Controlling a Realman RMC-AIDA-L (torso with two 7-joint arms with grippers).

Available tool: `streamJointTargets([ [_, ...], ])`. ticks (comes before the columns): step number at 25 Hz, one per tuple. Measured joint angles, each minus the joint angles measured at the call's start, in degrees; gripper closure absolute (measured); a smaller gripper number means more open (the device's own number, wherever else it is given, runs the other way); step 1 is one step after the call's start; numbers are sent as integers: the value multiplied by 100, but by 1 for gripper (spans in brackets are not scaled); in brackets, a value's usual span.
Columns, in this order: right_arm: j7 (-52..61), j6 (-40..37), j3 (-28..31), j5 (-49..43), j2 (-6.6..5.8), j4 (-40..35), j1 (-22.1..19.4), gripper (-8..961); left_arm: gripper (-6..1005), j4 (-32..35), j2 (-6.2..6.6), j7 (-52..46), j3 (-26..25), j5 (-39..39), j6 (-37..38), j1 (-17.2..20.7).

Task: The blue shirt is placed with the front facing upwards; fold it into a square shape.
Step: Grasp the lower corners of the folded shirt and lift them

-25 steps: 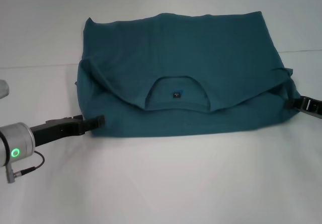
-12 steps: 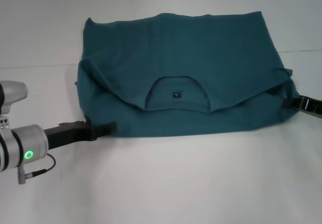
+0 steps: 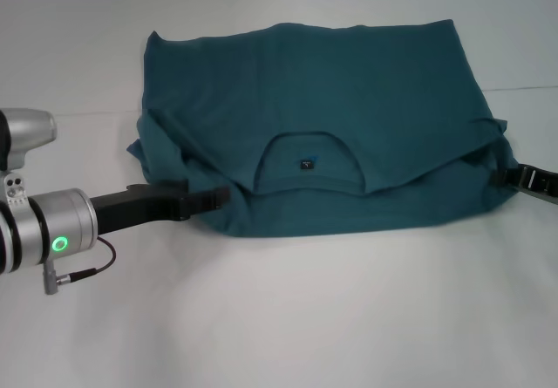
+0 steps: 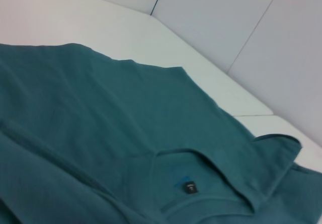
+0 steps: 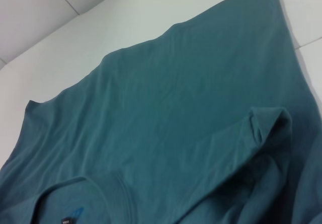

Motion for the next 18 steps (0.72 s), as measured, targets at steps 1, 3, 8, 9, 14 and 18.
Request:
streamJointTargets([
  [1, 0, 1, 2, -1, 0, 2, 2, 918, 232, 0, 0, 0, 0, 0, 0, 0],
  [3, -2, 9, 6, -7, 5, 3, 4, 918, 232, -12, 1, 12, 48, 25, -156, 12],
  [8, -11, 23, 7, -1, 9, 3, 4, 918, 232, -60, 2, 57, 65, 99, -414, 54],
  [9, -15, 24, 7, -1, 9, 2, 3, 918, 232, -77, 2, 58, 65, 112, -442, 55],
  [14, -23, 34, 7, 6, 9, 2, -11, 918, 233, -98, 2, 39, 66, 245, -500, 63],
  [18, -24, 35, 7, 11, 9, 1, -26, 918, 233, -93, 2, 22, 62, 253, -505, 109],
])
